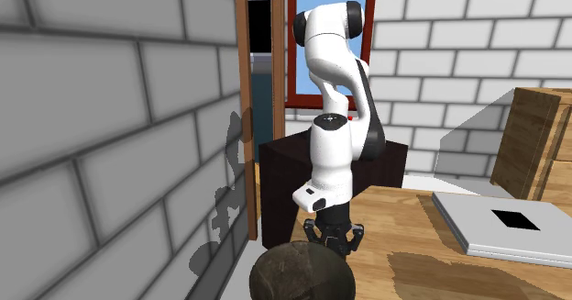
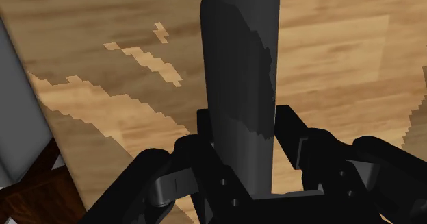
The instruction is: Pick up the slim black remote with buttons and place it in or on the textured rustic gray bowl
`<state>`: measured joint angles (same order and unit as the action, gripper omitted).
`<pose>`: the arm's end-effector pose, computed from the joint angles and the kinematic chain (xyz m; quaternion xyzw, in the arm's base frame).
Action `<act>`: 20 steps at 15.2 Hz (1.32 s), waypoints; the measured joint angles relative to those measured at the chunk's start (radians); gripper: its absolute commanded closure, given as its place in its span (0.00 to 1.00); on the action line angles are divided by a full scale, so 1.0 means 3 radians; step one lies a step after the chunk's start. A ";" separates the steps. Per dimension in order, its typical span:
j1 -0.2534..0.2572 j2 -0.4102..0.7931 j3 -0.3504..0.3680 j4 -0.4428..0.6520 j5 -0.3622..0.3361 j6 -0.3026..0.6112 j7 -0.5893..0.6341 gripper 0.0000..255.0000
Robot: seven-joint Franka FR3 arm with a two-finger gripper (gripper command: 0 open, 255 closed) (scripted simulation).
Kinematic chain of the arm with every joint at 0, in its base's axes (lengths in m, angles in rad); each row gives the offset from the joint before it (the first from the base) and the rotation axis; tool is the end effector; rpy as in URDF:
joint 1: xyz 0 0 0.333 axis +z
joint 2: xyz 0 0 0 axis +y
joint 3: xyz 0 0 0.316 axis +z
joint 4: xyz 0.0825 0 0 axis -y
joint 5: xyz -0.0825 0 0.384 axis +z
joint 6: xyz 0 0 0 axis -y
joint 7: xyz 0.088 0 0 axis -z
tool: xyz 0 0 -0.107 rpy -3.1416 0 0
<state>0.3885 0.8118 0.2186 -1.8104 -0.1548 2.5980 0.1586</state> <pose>0.5250 0.3618 0.1001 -0.9663 -0.2546 0.0142 0.0366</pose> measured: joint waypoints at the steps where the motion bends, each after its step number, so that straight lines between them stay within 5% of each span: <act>1: 0.0000 0.0000 -0.0001 0.0000 0.0000 0.0001 0.0001 1.00; 20: -0.0071 -0.0415 0.0106 -0.0158 0.0080 -0.0267 -0.0029 1.00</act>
<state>0.3672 0.6872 0.2505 -1.8577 -0.1309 2.5180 0.1498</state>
